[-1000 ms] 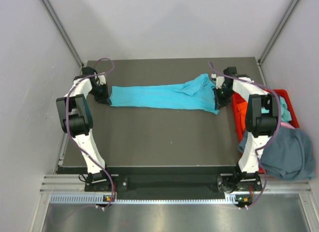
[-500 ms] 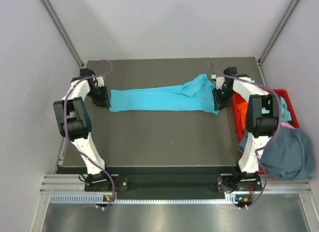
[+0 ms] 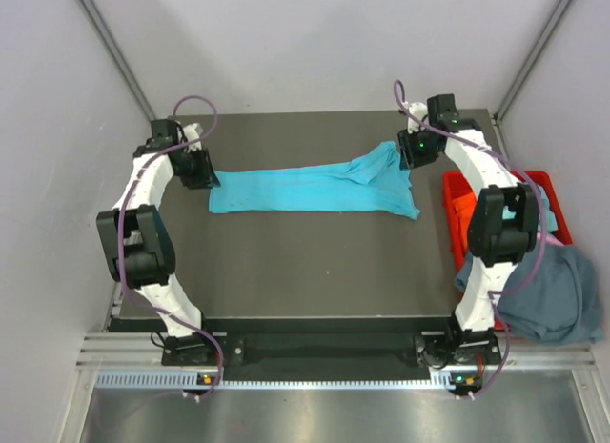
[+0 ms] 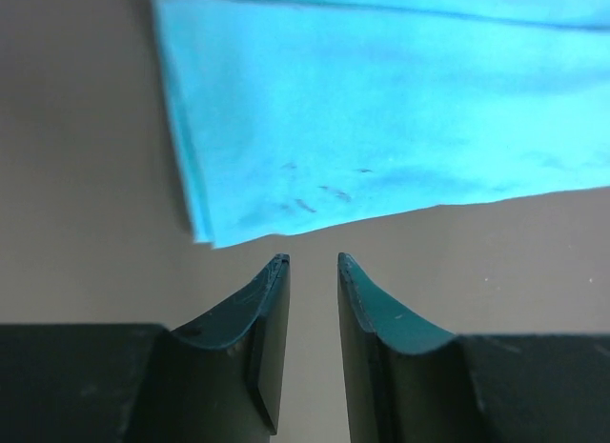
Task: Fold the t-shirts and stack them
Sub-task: Fold the tshirt
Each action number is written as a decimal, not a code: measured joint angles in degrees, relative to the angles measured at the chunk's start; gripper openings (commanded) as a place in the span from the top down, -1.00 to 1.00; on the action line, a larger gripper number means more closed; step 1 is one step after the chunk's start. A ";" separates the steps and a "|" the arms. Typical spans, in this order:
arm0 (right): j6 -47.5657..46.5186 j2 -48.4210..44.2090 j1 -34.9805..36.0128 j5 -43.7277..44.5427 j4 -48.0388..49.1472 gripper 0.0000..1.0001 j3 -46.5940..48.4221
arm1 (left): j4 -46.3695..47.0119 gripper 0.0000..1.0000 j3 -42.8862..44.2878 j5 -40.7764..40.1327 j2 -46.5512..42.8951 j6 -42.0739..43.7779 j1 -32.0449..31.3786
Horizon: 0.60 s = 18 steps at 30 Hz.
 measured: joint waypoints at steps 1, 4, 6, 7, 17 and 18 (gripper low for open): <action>0.22 1.66 0.33 -0.61 0.26 0.29 0.98 | 0.52 0.38 -0.63 0.72 0.92 -0.37 -0.52; 0.92 6.47 1.31 -2.14 0.63 0.31 2.99 | 1.31 0.40 -2.27 2.38 4.39 -1.33 -1.49; 1.31 8.90 1.97 -2.97 0.68 0.31 3.52 | 1.70 0.40 -3.15 3.10 6.29 -1.90 -1.79; 1.44 9.62 2.25 -3.32 0.66 0.31 3.54 | 1.75 0.40 -3.61 3.37 7.02 -2.05 -1.97; 3.19 14.05 4.94 -8.76 1.14 0.31 6.95 | 2.82 0.42 -4.72 3.19 8.44 -2.12 -3.04; 3.23 14.62 5.40 -9.20 1.42 0.31 7.54 | 3.02 0.43 -4.79 3.15 8.50 -2.12 -3.04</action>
